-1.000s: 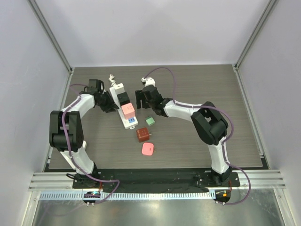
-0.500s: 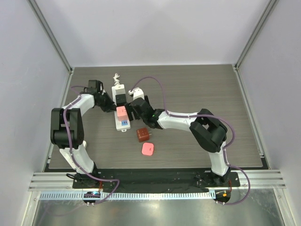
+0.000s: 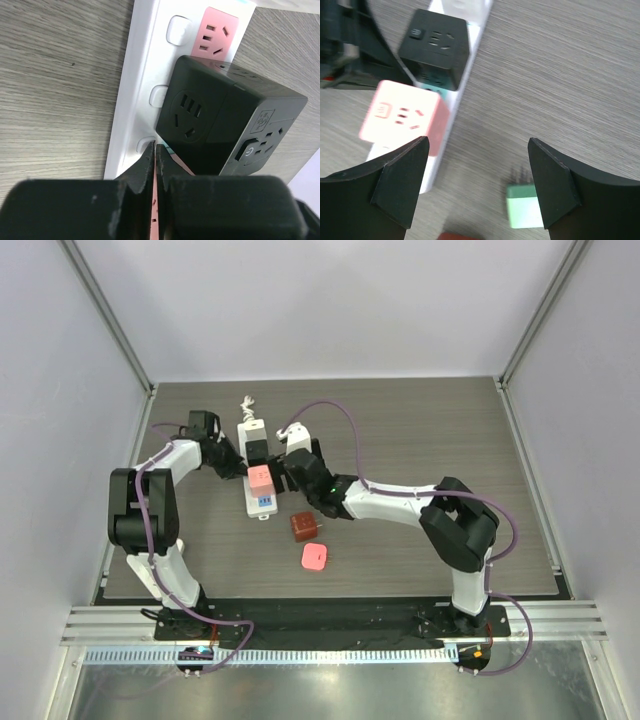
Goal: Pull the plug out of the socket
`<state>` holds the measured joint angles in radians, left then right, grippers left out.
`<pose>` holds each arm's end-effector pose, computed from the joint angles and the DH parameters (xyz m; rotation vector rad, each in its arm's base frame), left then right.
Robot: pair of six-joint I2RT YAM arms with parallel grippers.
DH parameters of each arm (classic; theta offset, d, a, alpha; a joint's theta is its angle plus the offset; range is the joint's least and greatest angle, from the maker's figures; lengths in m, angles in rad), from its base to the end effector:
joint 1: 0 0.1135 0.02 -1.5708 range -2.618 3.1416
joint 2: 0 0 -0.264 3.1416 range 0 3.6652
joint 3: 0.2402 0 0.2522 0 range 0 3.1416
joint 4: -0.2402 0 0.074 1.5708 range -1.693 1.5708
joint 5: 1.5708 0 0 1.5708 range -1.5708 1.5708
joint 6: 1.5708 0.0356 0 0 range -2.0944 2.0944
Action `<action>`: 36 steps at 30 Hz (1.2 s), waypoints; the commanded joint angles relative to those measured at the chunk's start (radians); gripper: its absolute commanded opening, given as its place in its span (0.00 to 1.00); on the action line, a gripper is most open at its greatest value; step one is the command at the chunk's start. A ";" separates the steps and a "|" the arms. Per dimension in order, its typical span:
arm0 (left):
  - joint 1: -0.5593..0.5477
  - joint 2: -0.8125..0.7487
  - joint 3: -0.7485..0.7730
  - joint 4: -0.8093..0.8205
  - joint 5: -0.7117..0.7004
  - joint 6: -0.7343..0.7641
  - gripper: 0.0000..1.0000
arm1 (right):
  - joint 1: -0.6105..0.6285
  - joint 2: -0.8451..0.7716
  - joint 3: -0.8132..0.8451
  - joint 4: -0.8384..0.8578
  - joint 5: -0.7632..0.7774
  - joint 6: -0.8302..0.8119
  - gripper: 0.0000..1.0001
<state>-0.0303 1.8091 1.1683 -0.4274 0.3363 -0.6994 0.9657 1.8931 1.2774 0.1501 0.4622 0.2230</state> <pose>0.3659 -0.0228 0.1774 -0.7787 2.5999 -0.6784 0.2593 0.3470 0.2239 -0.4498 1.9452 0.2971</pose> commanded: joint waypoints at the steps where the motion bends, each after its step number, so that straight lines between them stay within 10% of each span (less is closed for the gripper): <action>1: 0.001 0.018 0.016 -0.014 -0.014 0.003 0.02 | 0.033 -0.058 0.000 0.095 0.024 -0.001 0.86; 36: -0.002 0.036 -0.053 0.084 0.055 -0.094 0.00 | 0.091 0.185 0.223 -0.037 -0.022 0.082 0.96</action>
<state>-0.0277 1.8225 1.1290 -0.3470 0.4049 -0.8013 1.0504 2.0621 1.4509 0.1078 0.4019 0.3122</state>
